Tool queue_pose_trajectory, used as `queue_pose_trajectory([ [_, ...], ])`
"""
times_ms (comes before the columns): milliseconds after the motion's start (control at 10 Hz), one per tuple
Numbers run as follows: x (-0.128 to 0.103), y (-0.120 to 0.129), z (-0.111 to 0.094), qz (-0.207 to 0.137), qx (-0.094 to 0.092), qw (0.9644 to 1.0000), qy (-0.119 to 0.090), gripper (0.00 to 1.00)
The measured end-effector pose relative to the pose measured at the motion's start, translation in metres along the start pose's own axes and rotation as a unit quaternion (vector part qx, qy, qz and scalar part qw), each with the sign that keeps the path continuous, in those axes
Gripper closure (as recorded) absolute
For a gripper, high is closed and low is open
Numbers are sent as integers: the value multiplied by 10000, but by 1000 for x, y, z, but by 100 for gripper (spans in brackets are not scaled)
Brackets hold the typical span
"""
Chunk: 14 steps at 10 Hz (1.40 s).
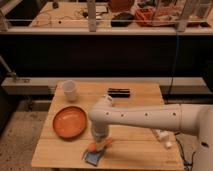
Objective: Place the pepper on the white sponge
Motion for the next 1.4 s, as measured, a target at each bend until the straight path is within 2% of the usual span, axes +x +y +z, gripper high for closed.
queue_pose_trajectory([
  [400, -2, 0, 0, -49, -11, 10000, 16, 82],
  [500, -2, 0, 0, -72, -13, 10000, 17, 75],
  [600, -2, 0, 0, -82, -16, 10000, 19, 74],
  [1400, -4, 1, 0, -193, -43, 9998, 36, 79],
])
